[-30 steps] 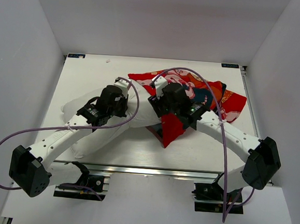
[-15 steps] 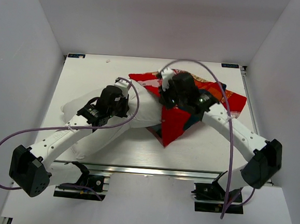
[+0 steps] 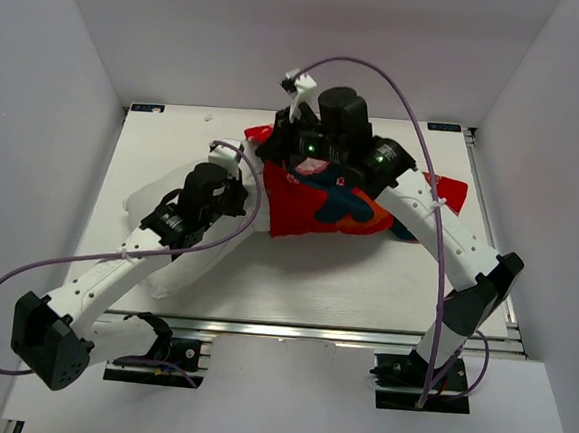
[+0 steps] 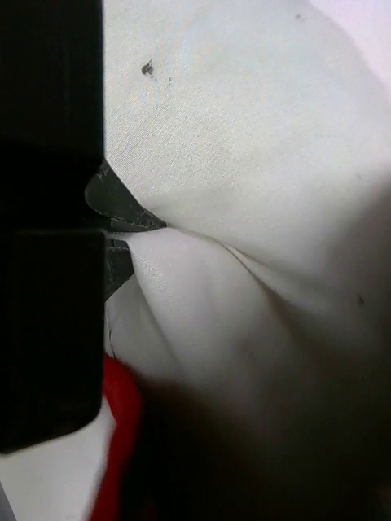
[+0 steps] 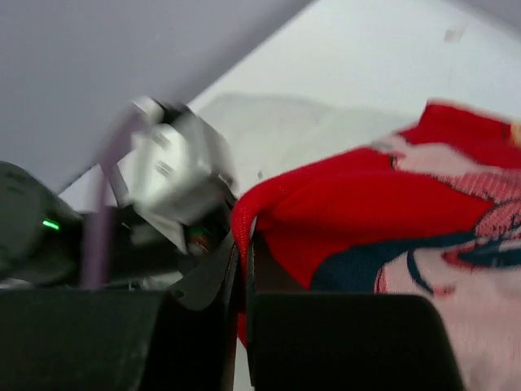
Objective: Put the pillow into the pillowcase
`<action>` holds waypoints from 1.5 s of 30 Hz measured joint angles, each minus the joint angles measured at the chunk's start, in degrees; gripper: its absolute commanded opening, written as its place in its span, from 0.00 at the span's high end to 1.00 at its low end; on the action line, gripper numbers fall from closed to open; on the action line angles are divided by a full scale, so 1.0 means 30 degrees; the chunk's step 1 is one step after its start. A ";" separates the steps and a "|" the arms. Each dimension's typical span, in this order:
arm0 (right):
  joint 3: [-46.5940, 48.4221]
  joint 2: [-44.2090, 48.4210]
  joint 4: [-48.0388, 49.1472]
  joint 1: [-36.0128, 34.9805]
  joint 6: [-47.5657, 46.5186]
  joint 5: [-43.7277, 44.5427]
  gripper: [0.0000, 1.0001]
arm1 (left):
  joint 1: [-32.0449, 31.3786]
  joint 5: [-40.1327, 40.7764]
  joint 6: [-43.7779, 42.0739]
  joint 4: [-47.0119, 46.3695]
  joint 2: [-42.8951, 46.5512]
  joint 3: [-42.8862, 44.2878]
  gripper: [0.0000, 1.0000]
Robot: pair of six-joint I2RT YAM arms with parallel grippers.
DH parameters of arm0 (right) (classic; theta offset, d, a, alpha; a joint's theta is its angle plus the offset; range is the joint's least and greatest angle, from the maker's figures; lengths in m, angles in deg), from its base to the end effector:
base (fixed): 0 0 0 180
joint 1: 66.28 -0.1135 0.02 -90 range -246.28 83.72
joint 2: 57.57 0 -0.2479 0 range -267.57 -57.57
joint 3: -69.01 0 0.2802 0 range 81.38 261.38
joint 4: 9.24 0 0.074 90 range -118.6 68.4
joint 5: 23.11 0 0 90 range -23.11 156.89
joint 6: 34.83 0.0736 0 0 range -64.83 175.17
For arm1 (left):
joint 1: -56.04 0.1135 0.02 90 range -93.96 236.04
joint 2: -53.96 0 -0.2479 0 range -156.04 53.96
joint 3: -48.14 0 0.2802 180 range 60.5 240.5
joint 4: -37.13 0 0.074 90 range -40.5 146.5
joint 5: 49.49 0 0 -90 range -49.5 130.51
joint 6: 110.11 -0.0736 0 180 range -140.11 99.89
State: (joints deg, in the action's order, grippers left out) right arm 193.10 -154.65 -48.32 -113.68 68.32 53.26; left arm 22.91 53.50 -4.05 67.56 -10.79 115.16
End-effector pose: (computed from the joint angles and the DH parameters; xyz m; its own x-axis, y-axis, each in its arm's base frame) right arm 0.2868 0.3375 0.4563 -0.3361 -0.0388 -0.9410 -0.8163 0.5104 0.2705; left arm 0.2793 -0.1625 0.2800 -0.4812 -0.0078 -0.8766 0.2430 0.9596 -0.1420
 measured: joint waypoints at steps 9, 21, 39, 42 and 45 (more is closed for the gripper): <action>-0.1902 -0.1719 -0.0102 0.1668 0.2565 -0.1086 1.00 | -0.0379 -0.1552 0.1545 -0.2812 0.1224 -0.2317 1.00; -0.3912 -0.2769 -0.0721 0.2324 0.1501 -0.2761 0.31 | -0.1596 -0.2798 0.2062 -0.4262 0.0510 -0.3235 0.52; -1.2371 0.9479 0.4065 0.6419 -0.8109 -0.3745 0.11 | -0.2659 -0.2754 -0.0714 0.3606 0.4182 0.0663 0.19; -1.3369 0.9836 0.4568 0.7446 -0.8160 -0.4269 0.10 | -0.4816 -0.2499 -0.0787 0.5144 0.3978 0.0663 0.16; -1.4557 1.0018 0.4328 0.7752 -0.8262 -0.4663 0.11 | -0.8408 -0.0721 -0.0692 0.6681 0.2856 0.1035 0.14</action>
State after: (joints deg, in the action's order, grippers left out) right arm 149.43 -124.60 -35.34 -90.42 43.53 39.27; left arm -2.31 51.34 -6.13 87.60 -2.22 118.26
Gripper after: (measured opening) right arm 0.896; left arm 0.847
